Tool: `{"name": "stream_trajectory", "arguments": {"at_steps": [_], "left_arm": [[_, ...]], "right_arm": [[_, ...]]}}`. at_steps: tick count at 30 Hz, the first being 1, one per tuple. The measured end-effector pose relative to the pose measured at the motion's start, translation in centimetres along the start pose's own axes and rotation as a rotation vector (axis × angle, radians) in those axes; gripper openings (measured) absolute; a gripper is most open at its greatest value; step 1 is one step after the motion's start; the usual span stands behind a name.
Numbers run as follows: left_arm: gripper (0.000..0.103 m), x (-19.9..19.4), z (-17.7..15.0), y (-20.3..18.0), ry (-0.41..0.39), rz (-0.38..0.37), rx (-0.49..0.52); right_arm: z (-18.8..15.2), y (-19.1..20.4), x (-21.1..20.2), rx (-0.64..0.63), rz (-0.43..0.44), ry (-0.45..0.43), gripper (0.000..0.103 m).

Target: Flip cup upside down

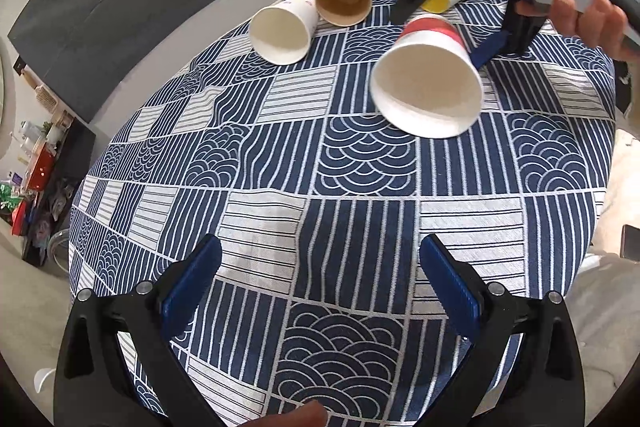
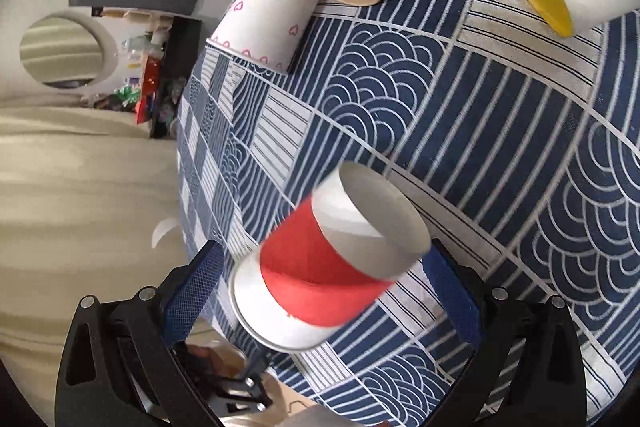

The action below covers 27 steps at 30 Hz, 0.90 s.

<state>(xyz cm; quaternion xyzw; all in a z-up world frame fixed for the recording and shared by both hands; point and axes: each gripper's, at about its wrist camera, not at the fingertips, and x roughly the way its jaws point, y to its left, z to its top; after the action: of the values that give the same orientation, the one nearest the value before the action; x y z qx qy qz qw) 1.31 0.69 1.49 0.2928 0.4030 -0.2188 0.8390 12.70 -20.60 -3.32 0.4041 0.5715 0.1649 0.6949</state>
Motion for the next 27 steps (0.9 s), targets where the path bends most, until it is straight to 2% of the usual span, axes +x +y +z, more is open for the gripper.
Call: {"name": "stream_trajectory", "arguments": {"at_steps": [1, 2, 6, 10, 16, 21, 27], "left_arm": [[0.097, -0.1, 0.0, -0.1, -0.003, -0.006, -0.001], [0.097, -0.1, -0.1, -0.2, -0.004, -0.012, -0.006], [0.097, 0.0, 0.0, -0.6, -0.004, -0.032, -0.013], [0.097, 0.7, 0.4, -0.7, 0.007, -0.049, -0.029], [0.097, 1.6, 1.3, -0.3, 0.027, -0.044, -0.045], [0.097, 2.1, 2.4, 0.5, 0.029, -0.024, -0.084], [0.097, 3.0, 3.8, 1.9, 0.013, -0.033, -0.179]], "right_arm": [[0.3, 0.0, 0.2, 0.006, 0.013, -0.005, 0.092], [0.4, 0.0, 0.3, 0.002, 0.014, -0.008, 0.062], [1.0, 0.1, 1.1, -0.034, 0.035, 0.015, 0.061], [0.9, 0.4, 1.2, -0.069, 0.097, 0.035, 0.061], [1.3, 1.0, -1.6, -0.115, 0.125, -0.024, 0.061], [2.3, 2.1, -4.6, -0.214, 0.065, -0.149, 0.061], [2.8, 4.0, -5.8, -0.396, -0.062, -0.32, 0.061]]}}
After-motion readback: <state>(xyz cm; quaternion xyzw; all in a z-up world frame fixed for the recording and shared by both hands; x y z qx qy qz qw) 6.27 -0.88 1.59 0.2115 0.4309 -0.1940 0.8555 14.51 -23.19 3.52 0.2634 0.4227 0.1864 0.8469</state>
